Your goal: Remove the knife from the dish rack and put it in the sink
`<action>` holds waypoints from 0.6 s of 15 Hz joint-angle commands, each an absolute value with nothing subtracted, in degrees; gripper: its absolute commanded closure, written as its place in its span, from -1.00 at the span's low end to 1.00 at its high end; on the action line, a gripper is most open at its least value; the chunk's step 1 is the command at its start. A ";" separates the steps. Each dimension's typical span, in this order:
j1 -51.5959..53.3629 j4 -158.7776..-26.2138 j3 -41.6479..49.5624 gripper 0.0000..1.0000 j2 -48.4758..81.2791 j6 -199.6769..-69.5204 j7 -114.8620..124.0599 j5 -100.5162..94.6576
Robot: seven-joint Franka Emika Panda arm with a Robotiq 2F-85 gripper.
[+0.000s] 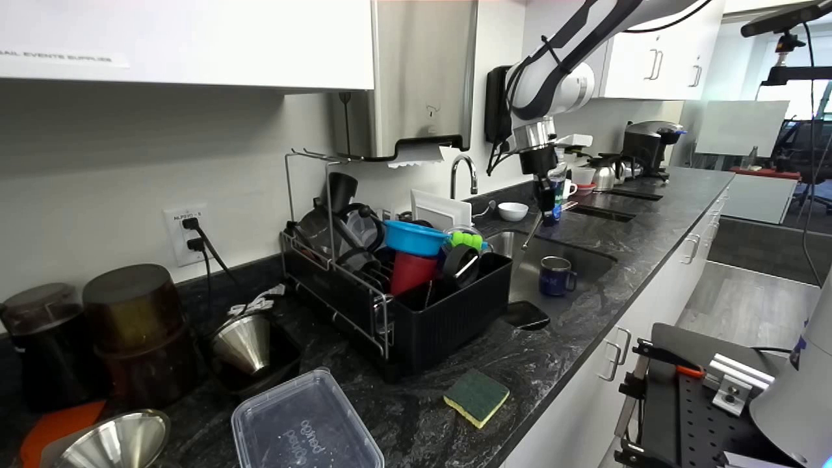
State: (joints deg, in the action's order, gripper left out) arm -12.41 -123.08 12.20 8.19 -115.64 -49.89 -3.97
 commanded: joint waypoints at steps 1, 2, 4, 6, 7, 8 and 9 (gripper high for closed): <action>-13.09 -122.76 11.50 0.94 8.35 -115.56 -49.80 -4.11; -13.09 -122.68 11.49 0.74 8.39 -115.55 -49.78 -4.10; -13.08 -122.71 11.48 0.74 8.40 -115.55 -49.77 -4.10; -13.08 -122.71 11.48 0.74 8.40 -115.55 -49.77 -4.10; -13.08 -122.71 11.48 0.74 8.40 -115.55 -49.77 -4.10; -13.08 -122.71 11.48 0.74 8.40 -115.55 -49.77 -4.10; -13.08 -122.71 11.48 0.74 8.40 -115.55 -49.77 -4.10</action>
